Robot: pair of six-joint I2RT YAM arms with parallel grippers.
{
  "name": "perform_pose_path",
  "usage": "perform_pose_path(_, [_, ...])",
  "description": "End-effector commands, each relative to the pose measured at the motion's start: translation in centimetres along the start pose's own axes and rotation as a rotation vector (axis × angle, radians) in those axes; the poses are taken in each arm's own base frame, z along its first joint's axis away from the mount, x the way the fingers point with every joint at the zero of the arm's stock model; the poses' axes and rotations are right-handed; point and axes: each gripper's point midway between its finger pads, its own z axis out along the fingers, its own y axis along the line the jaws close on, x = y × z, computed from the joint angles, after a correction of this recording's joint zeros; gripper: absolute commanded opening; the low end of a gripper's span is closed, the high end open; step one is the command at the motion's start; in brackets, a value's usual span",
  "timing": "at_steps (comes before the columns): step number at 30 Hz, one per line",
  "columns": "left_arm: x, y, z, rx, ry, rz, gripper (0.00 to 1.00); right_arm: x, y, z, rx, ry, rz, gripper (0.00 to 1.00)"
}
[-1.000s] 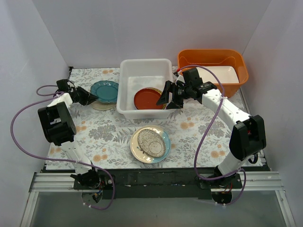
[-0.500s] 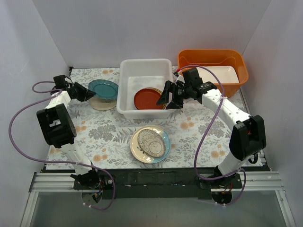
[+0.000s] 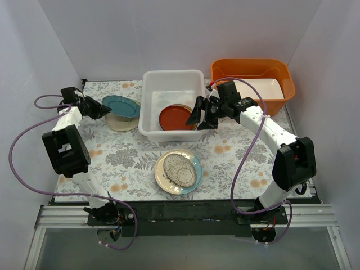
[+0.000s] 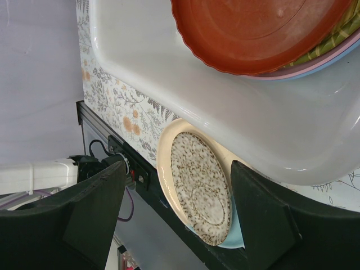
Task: Place the plates into the plastic bin on the countertop
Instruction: Pick up the plate at the center of the board, then place the plate in the plastic bin.
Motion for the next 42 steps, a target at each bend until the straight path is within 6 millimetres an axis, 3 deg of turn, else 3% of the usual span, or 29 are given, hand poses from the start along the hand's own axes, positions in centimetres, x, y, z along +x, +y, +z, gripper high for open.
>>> perform_pose_path(1, [-3.0,-8.5,-5.7,0.206,-0.127,0.124,0.0,-0.5,1.0,-0.5,-0.022,-0.019,-0.032,0.82])
perform_pose_path(18, [-4.5,-10.4,-8.4,0.208,-0.197,0.156,0.0,-0.3,1.1,-0.6,-0.026,-0.02,-0.03,0.82])
perform_pose_path(26, [-4.7,-12.0,-10.7,0.229,-0.239,0.182,0.0,-0.3,1.2,-0.9,-0.022,-0.027,-0.031,0.82])
perform_pose_path(33, [-4.0,-14.2,-13.0,0.285,-0.249,0.201,0.0,0.2,1.8,-2.1,-0.029,-0.043,-0.043,0.83])
perform_pose_path(42, [-0.8,-16.7,-16.4,0.412,-0.202,0.21,0.0,1.8,2.1,-4.4,-0.032,-0.085,-0.049,0.83])
